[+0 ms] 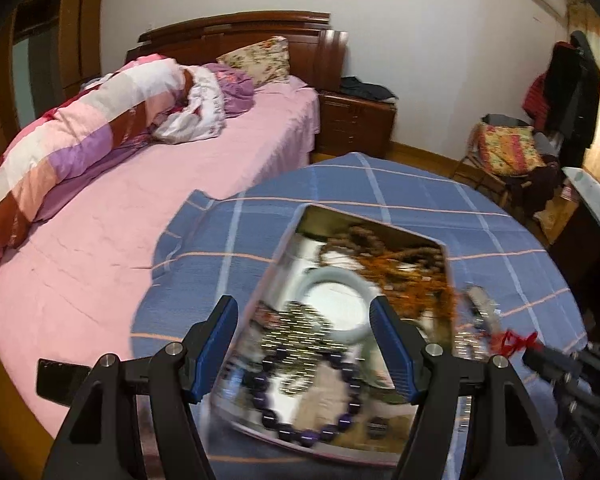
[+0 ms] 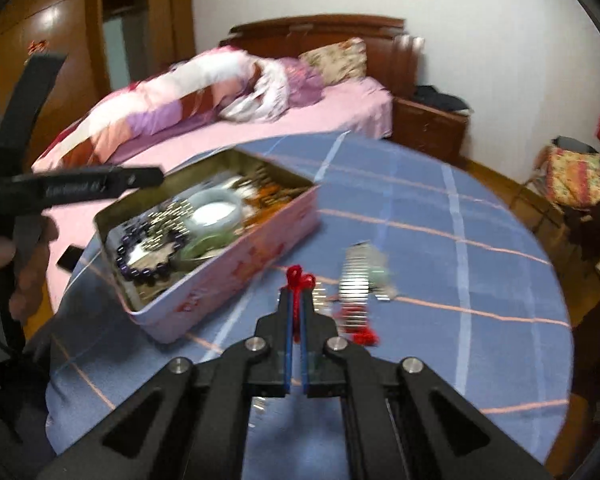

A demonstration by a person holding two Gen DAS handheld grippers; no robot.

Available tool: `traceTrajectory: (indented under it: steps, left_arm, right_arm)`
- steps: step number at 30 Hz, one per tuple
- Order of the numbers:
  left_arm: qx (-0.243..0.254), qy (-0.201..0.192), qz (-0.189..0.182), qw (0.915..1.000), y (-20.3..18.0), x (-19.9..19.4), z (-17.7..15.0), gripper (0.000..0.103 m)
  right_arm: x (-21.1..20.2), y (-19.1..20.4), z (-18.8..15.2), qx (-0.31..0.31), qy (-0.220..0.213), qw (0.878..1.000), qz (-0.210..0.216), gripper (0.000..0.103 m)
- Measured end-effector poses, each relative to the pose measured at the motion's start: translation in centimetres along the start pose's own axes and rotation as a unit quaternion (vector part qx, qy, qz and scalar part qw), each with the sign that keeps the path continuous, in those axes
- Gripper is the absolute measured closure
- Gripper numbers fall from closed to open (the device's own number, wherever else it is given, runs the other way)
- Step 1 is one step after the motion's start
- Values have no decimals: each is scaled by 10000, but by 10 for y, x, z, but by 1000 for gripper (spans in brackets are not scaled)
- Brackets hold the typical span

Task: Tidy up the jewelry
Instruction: 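Grasp the red-string coin pendant with the right tool and lift it, then grasp the white pearl necklace with the left tool while the right tool holds the coin pendant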

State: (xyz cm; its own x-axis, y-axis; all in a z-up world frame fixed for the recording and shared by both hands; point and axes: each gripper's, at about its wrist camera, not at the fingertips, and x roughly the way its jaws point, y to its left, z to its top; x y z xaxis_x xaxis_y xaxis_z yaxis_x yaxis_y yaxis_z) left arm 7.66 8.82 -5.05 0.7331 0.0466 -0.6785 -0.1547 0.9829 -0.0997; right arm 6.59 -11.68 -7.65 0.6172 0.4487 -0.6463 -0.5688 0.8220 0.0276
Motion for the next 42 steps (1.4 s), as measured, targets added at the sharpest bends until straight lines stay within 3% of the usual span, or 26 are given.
traceTrajectory:
  steps: [7, 17, 19, 21, 26, 35, 39, 42]
  left_arm:
    - [458, 52, -529, 9975, -56, -7, -15, 34]
    - [1277, 128, -558, 9902, -123, -2, -41, 35]
    - [1393, 159, -581, 9884, -131, -1, -46, 47]
    - [1472, 251, -639, 9867, -137, 2, -52, 52]
    - [1608, 411, -721, 9835, -149, 8, -62, 54]
    - [1294, 965, -957, 9822, -142, 32, -71, 64]
    - [1272, 955, -991, 9823, -142, 31, -70, 87]
    - [1272, 908, -987, 9828, -141, 28, -70, 94]
  right_arm:
    - [-19, -44, -3, 422, -166, 9978, -480, 98]
    - [-6, -75, -29, 818, 24, 9947, -617, 98]
    - [-5, -77, -30, 827, 32, 9949, -576, 98]
    - [-8, -77, -32, 830, -6, 9950, -563, 98]
    - [-8, -76, -34, 812, -22, 9953, -537, 98]
    - [-1, -74, -38, 872, 99, 9951, -457, 98]
    - [-1, -73, -37, 872, 133, 9951, -441, 98]
    - [-2, -74, -37, 886, 119, 9951, -431, 98]
